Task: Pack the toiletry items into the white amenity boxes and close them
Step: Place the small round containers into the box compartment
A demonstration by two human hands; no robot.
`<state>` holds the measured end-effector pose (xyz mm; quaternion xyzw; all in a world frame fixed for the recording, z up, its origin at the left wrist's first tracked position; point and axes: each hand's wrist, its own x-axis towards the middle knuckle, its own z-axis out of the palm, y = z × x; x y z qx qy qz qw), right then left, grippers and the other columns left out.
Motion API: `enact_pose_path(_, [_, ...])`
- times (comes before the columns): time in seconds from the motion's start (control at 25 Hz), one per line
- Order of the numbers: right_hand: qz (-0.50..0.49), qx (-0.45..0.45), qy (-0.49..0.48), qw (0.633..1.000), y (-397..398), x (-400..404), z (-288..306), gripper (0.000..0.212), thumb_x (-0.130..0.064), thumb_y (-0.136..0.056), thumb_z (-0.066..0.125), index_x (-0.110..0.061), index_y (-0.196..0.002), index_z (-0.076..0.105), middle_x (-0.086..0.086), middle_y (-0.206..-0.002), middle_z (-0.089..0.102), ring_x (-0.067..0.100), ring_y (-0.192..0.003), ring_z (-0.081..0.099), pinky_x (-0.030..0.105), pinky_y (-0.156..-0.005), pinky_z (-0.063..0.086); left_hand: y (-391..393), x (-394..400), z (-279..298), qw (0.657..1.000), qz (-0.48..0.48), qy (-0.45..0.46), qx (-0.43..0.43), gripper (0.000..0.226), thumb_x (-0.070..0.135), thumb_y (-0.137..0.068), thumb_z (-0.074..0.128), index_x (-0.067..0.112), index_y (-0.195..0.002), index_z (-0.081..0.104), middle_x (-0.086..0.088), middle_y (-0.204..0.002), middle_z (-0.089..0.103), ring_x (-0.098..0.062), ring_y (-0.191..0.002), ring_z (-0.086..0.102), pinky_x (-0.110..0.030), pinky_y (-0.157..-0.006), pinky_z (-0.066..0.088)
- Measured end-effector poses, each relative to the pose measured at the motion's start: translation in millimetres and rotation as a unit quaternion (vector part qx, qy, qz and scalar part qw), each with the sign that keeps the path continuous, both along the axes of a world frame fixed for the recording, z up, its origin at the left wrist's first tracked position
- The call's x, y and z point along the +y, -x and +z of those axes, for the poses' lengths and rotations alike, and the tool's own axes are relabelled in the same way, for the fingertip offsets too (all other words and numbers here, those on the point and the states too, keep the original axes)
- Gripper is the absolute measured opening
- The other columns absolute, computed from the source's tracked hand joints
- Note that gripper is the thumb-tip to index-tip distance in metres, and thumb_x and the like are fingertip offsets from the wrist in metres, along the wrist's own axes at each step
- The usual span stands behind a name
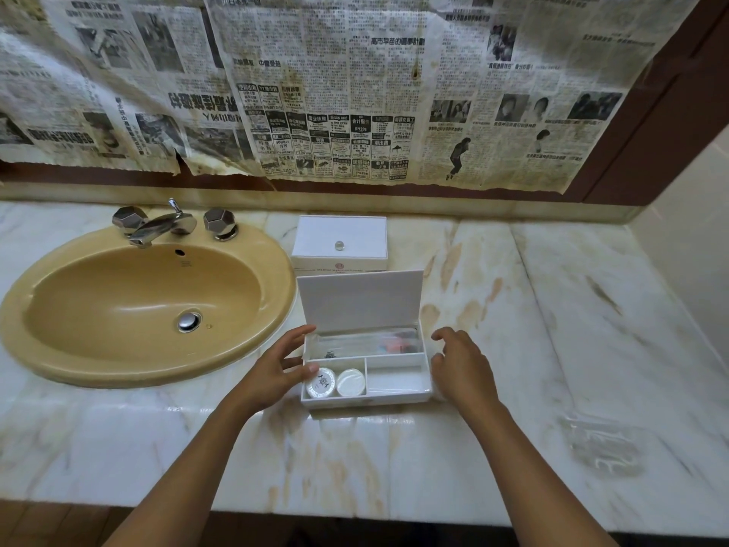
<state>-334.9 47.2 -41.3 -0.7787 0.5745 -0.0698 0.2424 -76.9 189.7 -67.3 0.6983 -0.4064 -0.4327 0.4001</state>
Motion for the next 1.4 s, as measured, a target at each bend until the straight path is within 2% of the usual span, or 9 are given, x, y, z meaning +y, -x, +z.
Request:
enact_pose_path(0.12, [0.014,0.035,-0.04,0.998,8,0,-10,0.041,-0.009,-0.089,0.05,-0.022,-0.128,0.053,0.004,-0.126,0.052,0.023,-0.109,0.056,0.034,-0.09,0.047,0,0,0,1.0,0.0,0.0,0.0,0.059,0.01,-0.089,0.069,0.03,-0.14,0.047,-0.001,-0.144,0.049,0.028,-0.099,0.053,-0.002,-0.079,0.046])
enact_pose_path(0.28, [0.04,0.077,-0.083,0.993,14,6,-20,0.042,-0.021,-0.085,0.06,-0.023,-0.127,0.053,0.005,-0.124,0.05,0.023,-0.11,0.055,0.031,-0.086,0.045,0,1,-1,1.0,-0.001,0.002,-0.002,0.058,0.012,-0.089,0.069,0.032,-0.139,0.047,-0.001,-0.145,0.049,0.028,-0.101,0.052,-0.003,-0.08,0.047])
enact_pose_path(0.4, [0.041,0.078,-0.08,0.993,16,10,-23,0.036,-0.019,-0.084,0.054,-0.023,-0.12,0.057,0.004,-0.116,0.051,0.023,-0.107,0.054,0.031,-0.082,0.045,-1,1,-1,1.0,-0.003,0.003,0.0,0.059,0.012,-0.089,0.07,0.033,-0.139,0.047,-0.001,-0.145,0.048,0.028,-0.102,0.051,-0.003,-0.081,0.047])
enact_pose_path(0.6, [0.027,0.064,-0.07,0.995,18,11,-23,0.031,-0.019,-0.081,0.056,-0.021,-0.111,0.061,0.002,-0.108,0.053,0.022,-0.099,0.057,0.028,-0.076,0.045,1,1,0,1.0,0.0,0.004,0.007,0.06,0.01,-0.088,0.07,0.032,-0.139,0.047,-0.002,-0.145,0.046,0.029,-0.1,0.051,-0.003,-0.08,0.046])
enact_pose_path(0.8, [-0.016,0.034,-0.027,0.999,17,2,-11,0.034,-0.026,-0.081,0.062,-0.021,-0.115,0.06,0.002,-0.108,0.057,0.021,-0.096,0.059,0.025,-0.072,0.042,-2,1,-3,1.0,-0.007,0.007,0.011,0.059,0.012,-0.088,0.071,0.035,-0.137,0.047,-0.001,-0.146,0.046,0.03,-0.101,0.05,-0.004,-0.082,0.047])
enact_pose_path(0.96, [-0.011,0.007,0.041,0.999,5,1,7,0.035,-0.024,-0.082,0.064,-0.021,-0.117,0.059,0.003,-0.111,0.056,0.022,-0.1,0.057,0.028,-0.076,0.044,-4,1,-6,1.0,-0.01,0.008,0.014,0.059,0.017,-0.088,0.072,0.039,-0.136,0.048,0.0,-0.148,0.046,0.029,-0.104,0.05,-0.005,-0.085,0.048])
enact_pose_path(1.04, [0.003,-0.002,0.07,0.998,-2,3,18,0.036,-0.025,-0.083,0.066,-0.021,-0.118,0.059,0.003,-0.111,0.056,0.023,-0.102,0.054,0.029,-0.078,0.044,-5,2,-7,1.0,-0.01,0.01,0.019,0.059,0.017,-0.087,0.072,0.04,-0.136,0.048,0.0,-0.148,0.045,0.027,-0.104,0.051,-0.007,-0.085,0.048])
enact_pose_path(1.24, [0.059,-0.06,0.086,0.993,-29,17,38,0.039,-0.036,-0.081,0.07,-0.023,-0.116,0.058,0.0,-0.109,0.056,0.02,-0.103,0.053,0.03,-0.081,0.044,-7,2,-10,1.0,-0.014,0.014,0.019,0.058,0.022,-0.086,0.074,0.056,-0.126,0.05,0.002,-0.15,0.044,0.016,-0.117,0.045,-0.011,-0.093,0.045])
enact_pose_path(1.4, [0.147,-0.055,0.099,0.983,-54,41,39,0.034,-0.032,-0.081,0.065,-0.023,-0.113,0.059,-0.001,-0.11,0.057,0.021,-0.105,0.051,0.029,-0.085,0.04,-7,2,-12,0.999,-0.013,0.018,0.023,0.058,0.021,-0.086,0.074,0.056,-0.125,0.05,0.004,-0.15,0.044,0.019,-0.117,0.044,-0.009,-0.093,0.045])
